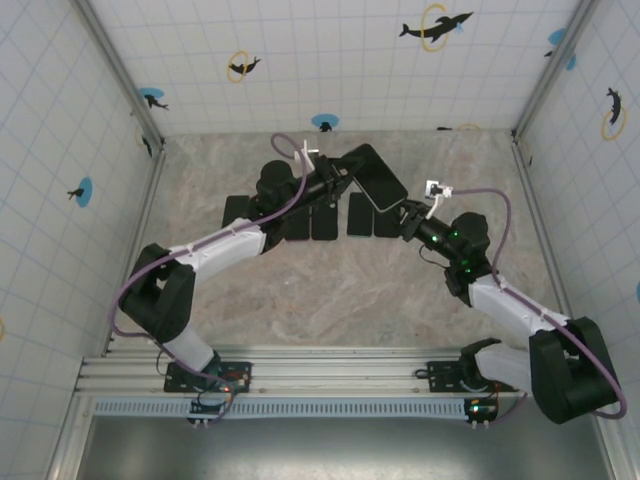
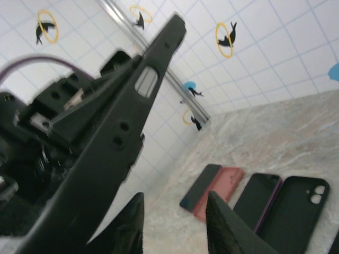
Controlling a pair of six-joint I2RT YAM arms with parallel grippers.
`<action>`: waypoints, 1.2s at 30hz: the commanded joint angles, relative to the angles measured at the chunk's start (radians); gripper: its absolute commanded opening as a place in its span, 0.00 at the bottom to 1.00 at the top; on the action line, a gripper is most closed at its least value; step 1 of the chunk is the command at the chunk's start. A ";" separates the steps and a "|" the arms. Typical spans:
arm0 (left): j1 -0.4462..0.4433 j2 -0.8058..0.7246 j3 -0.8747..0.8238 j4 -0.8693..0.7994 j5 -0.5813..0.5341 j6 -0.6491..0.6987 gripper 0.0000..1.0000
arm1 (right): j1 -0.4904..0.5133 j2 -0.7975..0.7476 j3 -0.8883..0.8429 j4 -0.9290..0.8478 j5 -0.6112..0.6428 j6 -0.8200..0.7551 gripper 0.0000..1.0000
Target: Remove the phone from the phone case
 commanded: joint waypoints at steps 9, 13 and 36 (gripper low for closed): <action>0.097 -0.046 0.135 -0.174 0.304 0.536 0.00 | -0.080 -0.027 0.215 -0.565 -0.287 -0.519 0.58; 0.121 -0.053 0.184 -0.304 0.433 0.725 0.00 | -0.084 0.021 0.303 -0.738 -0.390 -0.694 0.59; 0.151 -0.181 0.129 -0.490 0.623 1.081 0.00 | 0.053 0.124 0.384 -0.730 -0.647 -0.962 0.35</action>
